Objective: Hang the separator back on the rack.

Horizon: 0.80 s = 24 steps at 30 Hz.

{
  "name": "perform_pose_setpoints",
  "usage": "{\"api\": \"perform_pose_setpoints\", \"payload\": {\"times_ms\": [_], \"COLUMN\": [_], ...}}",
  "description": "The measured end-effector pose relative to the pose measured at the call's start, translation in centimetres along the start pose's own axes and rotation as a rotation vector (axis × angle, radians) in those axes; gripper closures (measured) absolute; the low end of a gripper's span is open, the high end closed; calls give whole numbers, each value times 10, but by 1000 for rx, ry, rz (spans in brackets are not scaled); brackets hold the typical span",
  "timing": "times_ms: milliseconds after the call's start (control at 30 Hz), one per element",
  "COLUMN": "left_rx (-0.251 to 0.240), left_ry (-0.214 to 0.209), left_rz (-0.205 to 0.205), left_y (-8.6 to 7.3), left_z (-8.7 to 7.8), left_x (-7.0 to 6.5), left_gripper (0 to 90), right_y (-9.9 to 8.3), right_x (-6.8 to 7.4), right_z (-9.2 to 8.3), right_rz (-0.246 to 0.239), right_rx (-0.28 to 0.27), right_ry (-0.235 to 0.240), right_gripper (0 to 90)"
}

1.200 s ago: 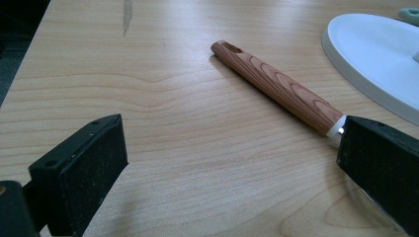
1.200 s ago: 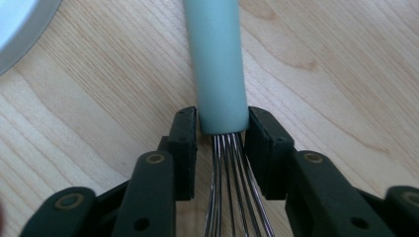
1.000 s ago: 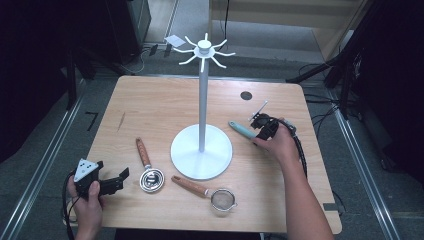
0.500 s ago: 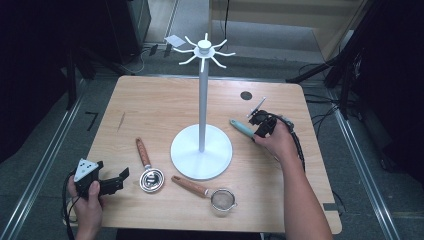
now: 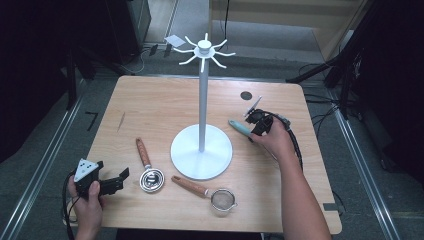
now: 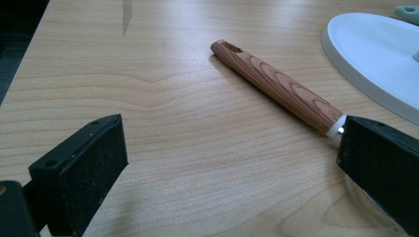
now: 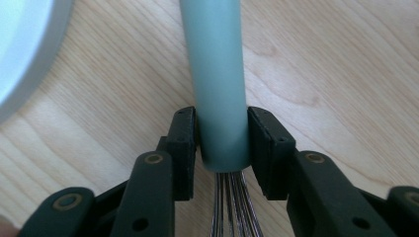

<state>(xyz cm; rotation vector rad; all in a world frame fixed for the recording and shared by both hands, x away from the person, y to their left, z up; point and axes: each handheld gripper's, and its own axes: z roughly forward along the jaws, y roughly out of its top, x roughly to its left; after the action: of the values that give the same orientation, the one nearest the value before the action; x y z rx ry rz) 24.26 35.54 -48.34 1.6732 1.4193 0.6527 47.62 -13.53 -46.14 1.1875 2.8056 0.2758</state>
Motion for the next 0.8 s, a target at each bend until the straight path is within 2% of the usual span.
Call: {"api": "perform_pose_setpoints", "payload": {"times_ms": [100,333,400,433,533,567,767,800], "left_rx": [-1,0,0,-1,2,1,4,3], "left_ry": [-3,-9,-10,-10,-8,-8,-4,-2], "left_rz": [-1,-4,-4,-5,-2,-2,0,1], "left_y": [0,0,0,0,0,0,0,0], "left_z": [0,0,0,0,0,0,0,0], "left_x": [0,0,0,0,0,0,0,-1], "left_gripper": [0,0,0,0,0,0,0,0], "right_y": [4,3,2,0,-3,-6,-16,-19], "right_x": [1,3,6,7,6,5,4,3], "right_z": [1,1,0,0,-1,-4,-14,-20], "right_rz": [7,9,-2,10,38,58,79,83], "right_rx": [21,19,18,5,-20,-36,-82,-112], "right_ry": [2,15,-11,-25,-29,-11,1,8], "right_gripper": [676,708,709,710,710,710,710,711]}}
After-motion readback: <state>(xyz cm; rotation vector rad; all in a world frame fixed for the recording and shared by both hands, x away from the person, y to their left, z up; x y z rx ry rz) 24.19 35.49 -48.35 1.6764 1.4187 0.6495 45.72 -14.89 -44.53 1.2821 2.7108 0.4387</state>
